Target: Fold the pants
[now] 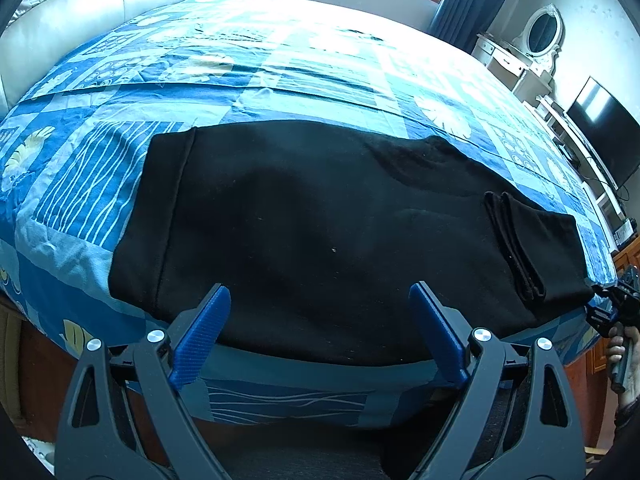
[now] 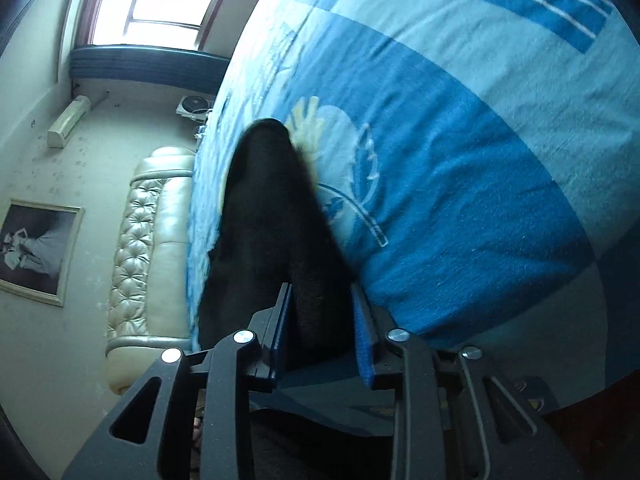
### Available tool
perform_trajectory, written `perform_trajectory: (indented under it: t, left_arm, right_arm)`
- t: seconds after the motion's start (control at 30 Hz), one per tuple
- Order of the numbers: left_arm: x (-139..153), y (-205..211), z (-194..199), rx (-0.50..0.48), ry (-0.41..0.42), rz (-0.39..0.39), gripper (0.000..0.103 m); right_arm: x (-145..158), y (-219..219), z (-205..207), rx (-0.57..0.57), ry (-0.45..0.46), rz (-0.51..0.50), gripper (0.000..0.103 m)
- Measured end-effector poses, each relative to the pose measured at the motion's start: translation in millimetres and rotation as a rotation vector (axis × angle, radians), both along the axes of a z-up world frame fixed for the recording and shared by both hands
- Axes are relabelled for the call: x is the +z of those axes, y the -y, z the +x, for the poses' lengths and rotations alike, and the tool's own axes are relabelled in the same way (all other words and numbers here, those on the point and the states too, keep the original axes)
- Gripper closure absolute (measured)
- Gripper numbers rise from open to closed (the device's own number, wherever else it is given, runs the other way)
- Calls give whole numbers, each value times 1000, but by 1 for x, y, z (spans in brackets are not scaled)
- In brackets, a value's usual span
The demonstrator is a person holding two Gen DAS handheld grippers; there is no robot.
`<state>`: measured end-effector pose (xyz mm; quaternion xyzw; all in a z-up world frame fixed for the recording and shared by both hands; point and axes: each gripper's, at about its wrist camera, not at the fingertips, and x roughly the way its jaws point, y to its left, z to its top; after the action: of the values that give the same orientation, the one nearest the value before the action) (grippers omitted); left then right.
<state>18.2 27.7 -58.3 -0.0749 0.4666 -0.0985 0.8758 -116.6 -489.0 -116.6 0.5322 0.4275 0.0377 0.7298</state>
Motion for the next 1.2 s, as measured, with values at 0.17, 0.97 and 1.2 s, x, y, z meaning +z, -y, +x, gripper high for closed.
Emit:
perform_trajectory:
  t: [0.17, 0.97, 1.2]
  left_arm:
    - [3, -8, 2, 25, 11, -22, 12]
    - [2, -95, 21, 139, 15, -172, 12]
    - [-16, -136, 62, 122, 2, -336, 12]
  right_arm:
    - [58, -8, -2, -95, 31, -255, 69]
    - [11, -204, 79, 464, 114, 40, 72]
    - [6, -197, 75, 467, 115, 77, 61]
